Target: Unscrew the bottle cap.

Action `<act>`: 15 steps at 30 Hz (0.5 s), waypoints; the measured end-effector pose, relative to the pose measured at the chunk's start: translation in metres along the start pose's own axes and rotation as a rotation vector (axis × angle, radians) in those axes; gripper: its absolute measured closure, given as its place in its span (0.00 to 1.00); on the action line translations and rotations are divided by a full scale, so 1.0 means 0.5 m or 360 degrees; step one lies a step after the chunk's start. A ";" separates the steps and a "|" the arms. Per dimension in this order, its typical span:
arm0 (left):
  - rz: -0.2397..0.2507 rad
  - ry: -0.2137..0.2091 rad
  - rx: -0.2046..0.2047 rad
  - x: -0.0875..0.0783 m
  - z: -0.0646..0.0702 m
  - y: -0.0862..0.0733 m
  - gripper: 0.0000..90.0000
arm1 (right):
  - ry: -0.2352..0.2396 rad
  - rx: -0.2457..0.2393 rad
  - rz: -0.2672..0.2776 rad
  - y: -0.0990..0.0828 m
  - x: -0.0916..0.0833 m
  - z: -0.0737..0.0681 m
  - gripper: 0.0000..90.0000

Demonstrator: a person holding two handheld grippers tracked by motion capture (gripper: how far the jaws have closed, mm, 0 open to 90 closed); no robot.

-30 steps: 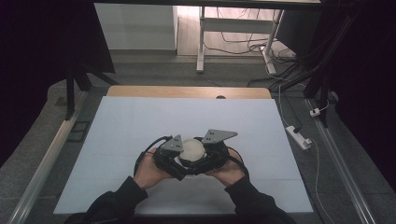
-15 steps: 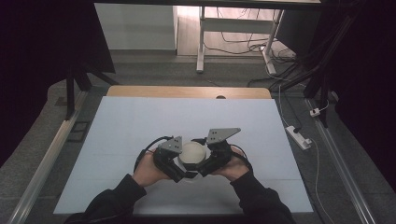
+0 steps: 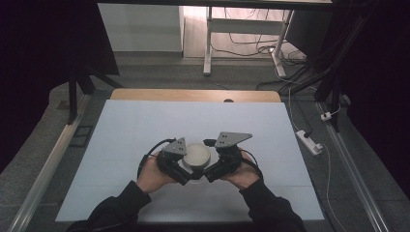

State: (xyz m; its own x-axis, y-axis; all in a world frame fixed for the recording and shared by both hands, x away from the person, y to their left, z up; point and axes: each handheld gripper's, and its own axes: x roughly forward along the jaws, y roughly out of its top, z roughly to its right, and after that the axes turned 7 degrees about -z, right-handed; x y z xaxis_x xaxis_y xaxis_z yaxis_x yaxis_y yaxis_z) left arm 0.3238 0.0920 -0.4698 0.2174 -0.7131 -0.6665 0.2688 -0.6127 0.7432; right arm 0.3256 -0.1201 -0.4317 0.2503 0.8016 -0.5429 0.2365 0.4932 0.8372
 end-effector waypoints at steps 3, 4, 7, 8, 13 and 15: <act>-0.0004 0.0065 -0.0040 0.001 0.004 0.001 0.08 | -0.0084 0.0037 0.0007 0.002 0.005 -0.012 0.00; -0.0013 0.0080 -0.0043 0.002 0.005 0.002 0.08 | -0.0107 0.0046 0.0005 0.002 0.008 -0.016 0.00; -0.0017 0.0095 -0.0049 0.001 0.006 0.002 0.08 | -0.0151 0.0064 0.0018 0.003 0.014 -0.023 0.03; -0.0015 0.0093 -0.0044 0.001 0.007 0.003 0.08 | -0.0145 0.0072 0.0027 0.002 0.015 -0.023 0.05; 0.0000 0.0080 -0.0034 -0.001 0.010 0.006 0.08 | -0.0135 0.0089 0.0056 -0.004 0.017 -0.020 0.07; 0.0003 0.0065 -0.0028 -0.001 0.010 0.005 0.08 | -0.0135 0.0068 0.0062 -0.004 0.017 -0.021 0.08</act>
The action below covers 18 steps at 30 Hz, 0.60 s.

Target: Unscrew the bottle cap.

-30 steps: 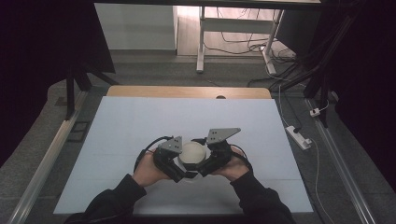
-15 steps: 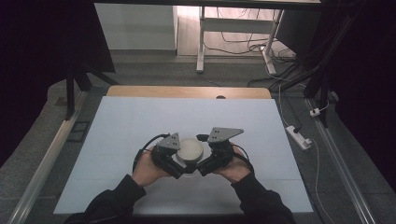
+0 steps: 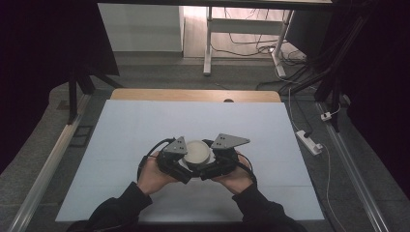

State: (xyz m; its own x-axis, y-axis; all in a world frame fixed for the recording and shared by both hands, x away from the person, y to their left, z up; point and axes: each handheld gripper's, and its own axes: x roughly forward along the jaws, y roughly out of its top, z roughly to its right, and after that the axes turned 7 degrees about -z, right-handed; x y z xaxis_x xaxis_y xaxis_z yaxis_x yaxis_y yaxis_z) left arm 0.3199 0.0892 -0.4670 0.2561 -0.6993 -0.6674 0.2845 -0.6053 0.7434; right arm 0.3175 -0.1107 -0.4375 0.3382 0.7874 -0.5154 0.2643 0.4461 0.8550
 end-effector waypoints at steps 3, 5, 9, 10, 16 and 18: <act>-0.0006 -0.0034 0.0021 0.000 -0.003 -0.001 0.08 | 0.0032 -0.0021 -0.0017 0.000 -0.001 0.003 0.08; -0.0008 -0.0054 0.0028 0.001 -0.003 -0.002 0.08 | 0.0068 -0.0031 -0.0025 0.000 -0.002 0.008 0.08; -0.0003 -0.0135 0.0053 0.004 -0.006 -0.004 0.08 | 0.0155 -0.0048 -0.0042 -0.002 -0.004 0.017 0.08; -0.0007 -0.0160 0.0074 0.004 -0.008 -0.004 0.08 | 0.0211 -0.0063 -0.0050 -0.003 -0.007 0.022 0.08; -0.0015 -0.0308 0.0178 0.004 -0.006 -0.004 0.08 | 0.0387 -0.0122 -0.0064 -0.005 -0.013 0.034 0.08; -0.0019 -0.0345 0.0221 0.006 -0.003 -0.003 0.08 | 0.0460 -0.0159 -0.0074 -0.007 -0.016 0.038 0.08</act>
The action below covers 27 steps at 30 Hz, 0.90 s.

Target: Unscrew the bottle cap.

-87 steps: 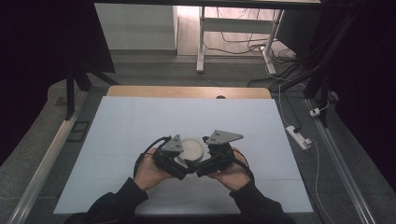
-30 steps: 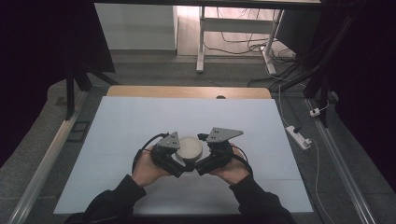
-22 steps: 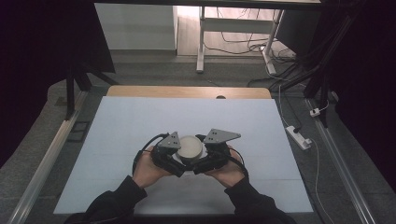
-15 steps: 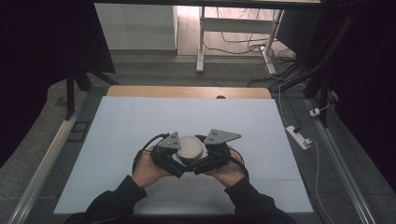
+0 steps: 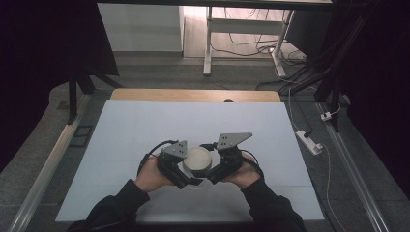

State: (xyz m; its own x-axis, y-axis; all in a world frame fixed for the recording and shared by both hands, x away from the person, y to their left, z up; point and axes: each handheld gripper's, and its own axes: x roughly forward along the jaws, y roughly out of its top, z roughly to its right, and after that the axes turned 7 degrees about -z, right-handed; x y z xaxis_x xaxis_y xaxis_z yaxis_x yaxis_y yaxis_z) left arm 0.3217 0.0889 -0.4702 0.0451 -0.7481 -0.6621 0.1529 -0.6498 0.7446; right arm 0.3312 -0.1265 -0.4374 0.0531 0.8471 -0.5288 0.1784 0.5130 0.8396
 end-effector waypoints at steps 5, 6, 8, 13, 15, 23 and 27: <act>-0.0017 0.0021 0.0011 0.006 0.004 0.002 0.08 | 0.0075 -0.0050 -0.0004 -0.006 -0.003 0.004 0.08; -0.0014 0.0035 -0.0001 0.007 0.003 0.002 0.08 | 0.0055 -0.0046 -0.0009 -0.007 -0.003 0.004 0.08; -0.0002 0.0080 -0.0036 0.005 0.001 0.001 0.08 | -0.0007 -0.0018 -0.0002 -0.005 -0.004 0.001 0.07; 0.0020 0.0228 -0.0160 -0.006 -0.006 -0.004 0.08 | -0.0196 0.0067 0.0062 0.011 -0.014 -0.009 0.00; 0.0026 0.0272 -0.0201 -0.008 -0.008 -0.004 0.08 | -0.0289 0.0108 0.0054 0.015 -0.012 -0.015 0.00; -0.0009 0.0370 -0.0236 -0.003 0.003 0.006 0.08 | -0.0452 0.0178 0.0050 0.016 0.013 -0.027 0.03; -0.0016 0.0364 -0.0224 -0.002 0.006 0.009 0.08 | -0.0469 0.0165 0.0056 0.013 0.019 -0.031 0.07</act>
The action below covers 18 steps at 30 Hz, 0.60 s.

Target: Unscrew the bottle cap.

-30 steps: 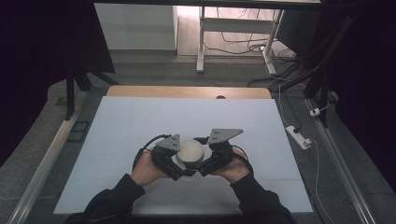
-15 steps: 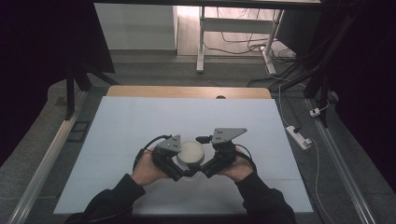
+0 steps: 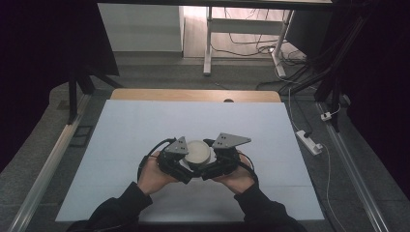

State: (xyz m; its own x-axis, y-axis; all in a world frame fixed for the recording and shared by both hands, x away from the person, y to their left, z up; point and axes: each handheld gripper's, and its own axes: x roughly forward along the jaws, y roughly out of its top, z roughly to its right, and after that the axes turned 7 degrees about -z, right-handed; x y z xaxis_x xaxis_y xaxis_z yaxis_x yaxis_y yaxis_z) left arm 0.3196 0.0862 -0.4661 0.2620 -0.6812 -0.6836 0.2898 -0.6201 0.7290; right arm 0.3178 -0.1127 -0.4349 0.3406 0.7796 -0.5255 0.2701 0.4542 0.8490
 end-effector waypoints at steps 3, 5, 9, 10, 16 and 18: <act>0.0008 -0.0012 -0.0001 0.001 0.001 0.000 0.08 | 0.0003 -0.0009 0.0007 -0.001 0.002 -0.001 0.07; 0.0001 -0.0034 0.0020 0.000 0.000 0.000 0.08 | 0.0012 -0.0019 0.0011 -0.002 0.002 -0.002 0.08; 0.0013 -0.0110 0.0047 0.002 -0.005 -0.004 0.08 | 0.0067 -0.0037 -0.0012 -0.002 0.001 0.002 0.08; 0.0016 -0.0132 0.0049 0.003 -0.006 -0.004 0.08 | 0.0092 -0.0039 -0.0018 -0.002 0.000 0.005 0.08; -0.0004 -0.0280 0.0137 0.004 -0.012 -0.007 0.08 | 0.0273 -0.0072 -0.0033 -0.007 -0.004 0.021 0.08; -0.0015 -0.0316 0.0165 0.004 -0.013 -0.007 0.08 | 0.0328 -0.0081 -0.0040 -0.008 -0.004 0.024 0.08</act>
State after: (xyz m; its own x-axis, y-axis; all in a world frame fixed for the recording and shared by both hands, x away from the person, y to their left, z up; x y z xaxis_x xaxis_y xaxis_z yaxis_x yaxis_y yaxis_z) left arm 0.3250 0.0895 -0.4705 0.0706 -0.7323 -0.6773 0.1925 -0.6563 0.7296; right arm 0.3269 -0.1215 -0.4380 0.1418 0.8370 -0.5285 0.2285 0.4918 0.8402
